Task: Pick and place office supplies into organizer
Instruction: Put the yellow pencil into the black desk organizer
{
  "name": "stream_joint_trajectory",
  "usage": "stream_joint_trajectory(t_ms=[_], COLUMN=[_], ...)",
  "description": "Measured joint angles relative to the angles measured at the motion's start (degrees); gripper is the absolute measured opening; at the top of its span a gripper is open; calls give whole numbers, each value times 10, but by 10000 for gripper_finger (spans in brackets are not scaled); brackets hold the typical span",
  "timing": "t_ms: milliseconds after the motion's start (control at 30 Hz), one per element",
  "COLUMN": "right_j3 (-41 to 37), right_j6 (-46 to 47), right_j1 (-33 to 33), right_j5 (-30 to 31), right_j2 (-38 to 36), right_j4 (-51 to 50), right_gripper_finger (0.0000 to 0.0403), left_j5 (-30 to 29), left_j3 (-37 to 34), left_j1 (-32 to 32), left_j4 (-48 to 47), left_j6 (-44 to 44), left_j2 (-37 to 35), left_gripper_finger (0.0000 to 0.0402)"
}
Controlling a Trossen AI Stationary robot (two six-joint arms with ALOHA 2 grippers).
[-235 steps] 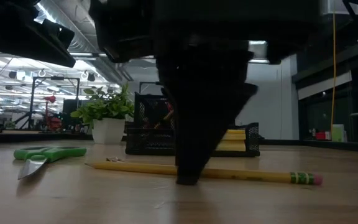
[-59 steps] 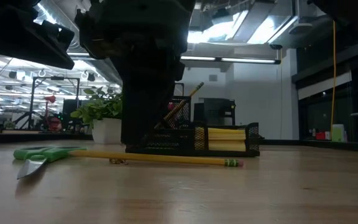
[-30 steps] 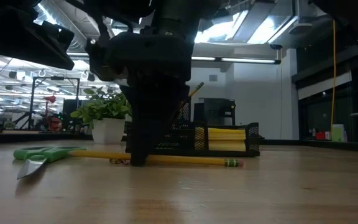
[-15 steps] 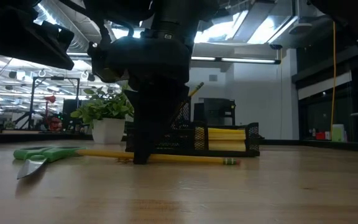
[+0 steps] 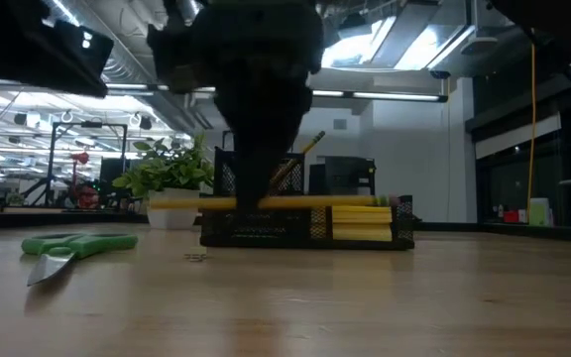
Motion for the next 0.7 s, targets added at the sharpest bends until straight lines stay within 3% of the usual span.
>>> stream_joint_trajectory(t_ms=[200,467,700], right_j3=[46,38,39], right_j6=[-4,14,30], right_j1=[15,15,18], right_j5=[88,152,188], right_j2=[-8,-51,-86], right_j4=[-51,-77,-84], right_gripper_finger=[17,17,17], left_j5=[-8,-49,-52], left_j3=[0,0,0], left_j1=[-25,-57,-68], left_j4=[0,0,-2], left_j6=[15,25,24], left_j2=[-41,-61,-61], left_gripper_finger=[39,27,20])
